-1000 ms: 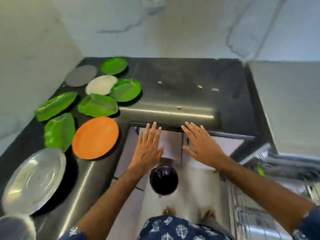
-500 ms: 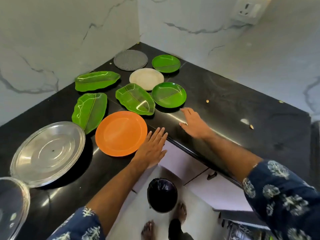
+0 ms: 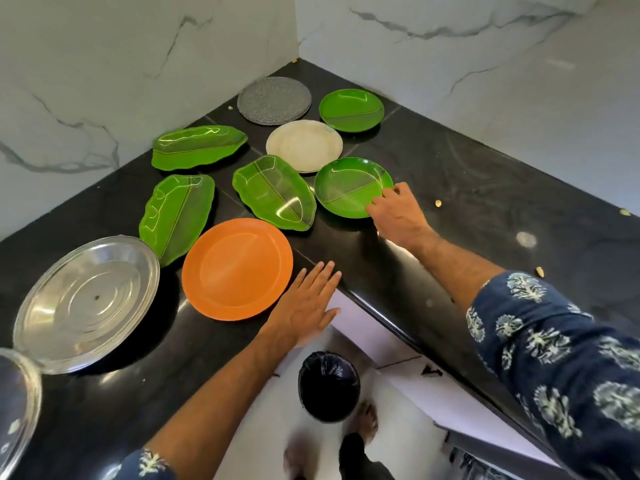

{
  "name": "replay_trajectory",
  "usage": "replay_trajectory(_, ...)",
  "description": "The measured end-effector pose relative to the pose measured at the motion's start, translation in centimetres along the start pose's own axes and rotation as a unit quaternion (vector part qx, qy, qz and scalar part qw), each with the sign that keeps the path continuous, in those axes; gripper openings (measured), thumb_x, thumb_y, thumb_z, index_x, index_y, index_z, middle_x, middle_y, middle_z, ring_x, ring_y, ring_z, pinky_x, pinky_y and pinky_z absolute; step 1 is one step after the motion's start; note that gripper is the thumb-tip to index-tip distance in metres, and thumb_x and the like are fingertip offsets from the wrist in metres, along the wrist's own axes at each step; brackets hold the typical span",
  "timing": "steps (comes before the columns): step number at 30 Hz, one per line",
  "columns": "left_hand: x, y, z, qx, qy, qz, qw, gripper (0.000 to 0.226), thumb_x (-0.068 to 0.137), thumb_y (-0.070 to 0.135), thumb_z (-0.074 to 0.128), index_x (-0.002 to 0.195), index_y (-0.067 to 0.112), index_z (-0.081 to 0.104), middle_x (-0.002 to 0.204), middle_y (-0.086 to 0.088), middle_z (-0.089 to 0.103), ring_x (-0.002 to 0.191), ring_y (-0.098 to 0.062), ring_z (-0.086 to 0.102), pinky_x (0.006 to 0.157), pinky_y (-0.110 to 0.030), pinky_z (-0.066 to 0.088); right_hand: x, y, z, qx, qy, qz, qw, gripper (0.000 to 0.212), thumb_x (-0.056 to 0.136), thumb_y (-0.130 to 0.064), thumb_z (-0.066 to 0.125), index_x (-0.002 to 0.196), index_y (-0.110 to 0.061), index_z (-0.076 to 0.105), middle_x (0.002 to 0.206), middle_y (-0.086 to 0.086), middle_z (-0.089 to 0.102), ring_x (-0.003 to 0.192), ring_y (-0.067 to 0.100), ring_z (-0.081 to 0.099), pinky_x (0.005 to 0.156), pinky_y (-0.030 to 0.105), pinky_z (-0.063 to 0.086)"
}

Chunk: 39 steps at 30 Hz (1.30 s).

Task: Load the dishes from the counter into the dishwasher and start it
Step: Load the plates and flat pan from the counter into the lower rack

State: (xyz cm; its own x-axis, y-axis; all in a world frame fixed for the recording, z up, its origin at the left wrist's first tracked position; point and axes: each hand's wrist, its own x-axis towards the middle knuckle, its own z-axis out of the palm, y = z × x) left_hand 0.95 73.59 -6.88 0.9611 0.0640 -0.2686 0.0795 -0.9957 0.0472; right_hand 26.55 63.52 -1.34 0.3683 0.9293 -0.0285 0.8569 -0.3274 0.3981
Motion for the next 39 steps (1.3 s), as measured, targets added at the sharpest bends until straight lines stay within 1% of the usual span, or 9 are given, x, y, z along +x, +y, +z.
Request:
replay_trajectory(6,-0.2,0.8,-2.5,-0.235,0.082,-0.025,0.968,0.064,0.105,0.049,0.032,0.158,0.016,0.019,0.165,-0.005,0.022,0.151,-0.015,0.019,0.122,-0.032,0.017,-6.9,0.2,-3.8,0.015,0.144,0.050,0.988,0.009,0.082,-0.011,0.059,0.081,-0.019,0.054,0.078,0.002,0.057,0.079,0.027,0.051,0.072,0.041,0.035)
replay_trajectory(8,-0.1,1.9,-3.6,-0.523,0.110,-0.085,0.841,0.064,0.102,0.053,0.041,0.156,0.020,0.027,0.159,-0.002,0.032,0.139,-0.008,0.036,0.111,-0.023,0.030,-11.2,-0.7,-4.9,0.045,0.180,0.080,0.979,0.010,0.083,-0.011,0.060,0.084,-0.019,0.055,0.080,0.002,0.056,0.080,0.028,0.051,0.072,0.042,0.036)
replay_trajectory(11,0.5,3.7,-5.6,-0.837,0.058,-0.134,0.527,0.068,0.096,0.062,0.041,0.149,0.019,0.038,0.144,-0.007,0.050,0.119,-0.025,0.061,0.090,-0.040,0.056,-19.7,-3.6,-6.6,0.089,0.201,0.125,0.968,0.012,0.087,-0.007,0.053,0.087,-0.018,0.059,0.082,0.004,0.055,0.078,0.029,0.052,0.071,0.042,0.039)
replay_trajectory(13,0.4,4.8,-6.3,-0.884,-0.008,-0.105,0.455,0.060,0.101,0.052,0.043,0.140,0.008,0.049,0.130,-0.017,0.059,0.105,-0.030,0.067,0.078,-0.046,0.061,-25.6,-6.0,-7.1,0.103,0.198,0.130,0.966,0.021,0.090,-0.004,0.047,0.092,-0.017,0.064,0.086,0.004,0.059,0.079,0.029,0.052,0.071,0.041,0.039)
replay_trajectory(19,-1.6,13.9,-3.7,-0.798,-0.153,0.041,0.582,0.055,0.076,-0.007,0.059,0.129,0.004,0.055,0.107,-0.013,0.067,0.088,-0.025,0.069,0.065,-0.038,0.062,-42.1,-13.8,-8.1,0.256,0.203,0.302,0.895,0.022,0.090,-0.003,0.054,0.106,-0.014,0.067,0.116,0.008,0.060,0.099,0.026,0.057,0.084,0.035,0.044)
replay_trajectory(25,-6.0,28.1,1.4,-0.595,-0.237,0.236,0.731,0.057,0.075,-0.005,0.059,0.130,0.003,0.044,0.114,-0.003,0.062,0.101,-0.007,0.060,0.088,-0.024,0.051,-55.0,-24.5,-6.3,0.583,0.371,0.628,0.358,0.028,0.094,-0.019,0.054,0.122,-0.017,0.055,0.121,0.011,0.059,0.110,0.031,0.058,0.093,0.049,0.049)
replay_trajectory(29,-9.1,36.9,6.4,-0.476,-0.301,0.243,0.790,0.054,0.066,0.009,0.061,0.119,0.017,0.053,0.106,-0.003,0.064,0.097,-0.014,0.058,0.083,-0.029,0.049,-61.9,-29.4,-2.4,0.678,0.332,0.648,0.106,0.037,0.084,-0.022,0.068,0.119,-0.012,0.057,0.100,-0.003,0.076,0.091,0.012,0.072,0.077,0.029,0.058)
replay_trajectory(34,-13.3,46.5,13.7,-0.526,-0.385,0.011,0.759,0.054,0.063,0.008,0.066,0.114,0.023,0.058,0.092,0.004,0.071,0.080,-0.017,0.067,0.059,-0.027,0.053,-68.9,-33.9,6.0,0.641,0.313,0.701,0.009,0.015,0.094,-0.002,0.058,0.107,-0.010,0.061,0.085,-0.003,0.076,0.076,0.010,0.071,0.071,0.029,0.058)
replay_trajectory(39,-13.8,51.5,23.0,-0.512,-0.376,-0.110,0.765,0.046,0.078,-0.018,0.046,0.105,0.019,0.054,0.091,-0.006,0.061,0.075,-0.018,0.061,0.052,-0.024,0.051,-72.9,-37.2,17.9,0.635,0.199,0.746,0.011,0.020,0.092,-0.006,0.066,0.101,-0.020,0.055,0.099,0.010,0.066,0.087,0.028,0.065,0.077,0.041,0.056)
